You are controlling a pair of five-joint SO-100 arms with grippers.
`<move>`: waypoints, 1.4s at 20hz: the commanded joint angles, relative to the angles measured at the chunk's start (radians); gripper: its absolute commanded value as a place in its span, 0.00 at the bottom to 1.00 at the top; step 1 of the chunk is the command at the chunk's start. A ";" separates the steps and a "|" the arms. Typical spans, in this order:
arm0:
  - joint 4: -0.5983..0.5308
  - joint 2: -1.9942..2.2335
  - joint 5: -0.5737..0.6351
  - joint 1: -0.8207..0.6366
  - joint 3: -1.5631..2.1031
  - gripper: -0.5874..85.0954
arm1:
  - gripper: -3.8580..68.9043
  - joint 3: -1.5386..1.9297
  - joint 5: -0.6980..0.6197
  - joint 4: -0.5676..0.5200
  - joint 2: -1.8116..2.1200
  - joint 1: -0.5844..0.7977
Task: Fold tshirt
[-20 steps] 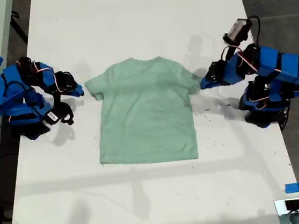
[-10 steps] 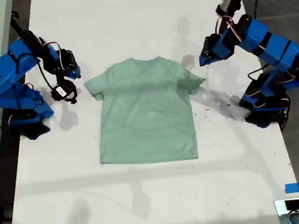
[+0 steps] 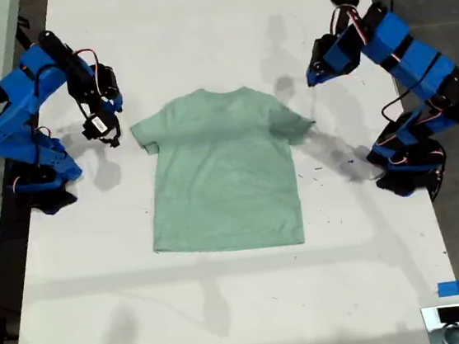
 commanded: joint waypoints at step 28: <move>-0.015 -0.051 -0.002 0.026 -0.071 0.01 | 0.06 0.581 -0.097 -0.632 -0.295 0.014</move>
